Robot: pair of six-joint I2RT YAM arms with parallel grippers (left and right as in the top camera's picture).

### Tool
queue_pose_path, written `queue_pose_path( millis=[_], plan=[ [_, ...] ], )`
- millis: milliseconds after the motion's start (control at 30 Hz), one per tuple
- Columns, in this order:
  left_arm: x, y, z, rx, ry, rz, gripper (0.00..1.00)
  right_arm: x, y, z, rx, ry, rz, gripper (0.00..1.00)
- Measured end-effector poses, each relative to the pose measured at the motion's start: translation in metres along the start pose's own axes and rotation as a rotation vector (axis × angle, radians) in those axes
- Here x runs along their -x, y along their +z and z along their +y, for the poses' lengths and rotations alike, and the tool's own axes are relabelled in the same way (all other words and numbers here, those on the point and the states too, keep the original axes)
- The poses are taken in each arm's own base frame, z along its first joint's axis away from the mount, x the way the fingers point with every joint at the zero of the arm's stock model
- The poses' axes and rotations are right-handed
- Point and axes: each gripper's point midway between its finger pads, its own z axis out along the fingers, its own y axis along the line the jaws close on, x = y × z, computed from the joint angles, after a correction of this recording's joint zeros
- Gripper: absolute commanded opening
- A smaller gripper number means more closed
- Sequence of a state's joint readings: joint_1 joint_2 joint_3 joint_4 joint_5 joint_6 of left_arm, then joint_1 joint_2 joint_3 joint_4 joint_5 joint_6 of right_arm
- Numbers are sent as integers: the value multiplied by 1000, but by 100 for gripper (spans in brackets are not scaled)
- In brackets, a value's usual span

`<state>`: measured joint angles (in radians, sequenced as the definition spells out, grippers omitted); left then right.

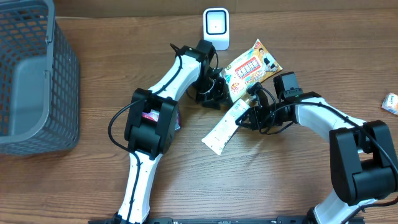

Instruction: Scan the item barcode

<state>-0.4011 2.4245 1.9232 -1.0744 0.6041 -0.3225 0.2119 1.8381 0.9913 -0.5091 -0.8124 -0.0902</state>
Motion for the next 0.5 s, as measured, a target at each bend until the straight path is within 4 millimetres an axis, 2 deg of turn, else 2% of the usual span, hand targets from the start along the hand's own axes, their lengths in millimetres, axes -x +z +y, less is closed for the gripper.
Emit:
queue_pose_path(
  millis=[133,333,500],
  plan=[
    [9,7,-1,-14,-6,-23,4,3,0,-1,-9,-13,-11,4],
    [11,4,1,-33,-38,-26,10,12,-1,0,-5,-106,-40,4],
    [13,0,5,-41,-65,-28,10,14,-5,7,55,-156,-58,4]
  ],
)
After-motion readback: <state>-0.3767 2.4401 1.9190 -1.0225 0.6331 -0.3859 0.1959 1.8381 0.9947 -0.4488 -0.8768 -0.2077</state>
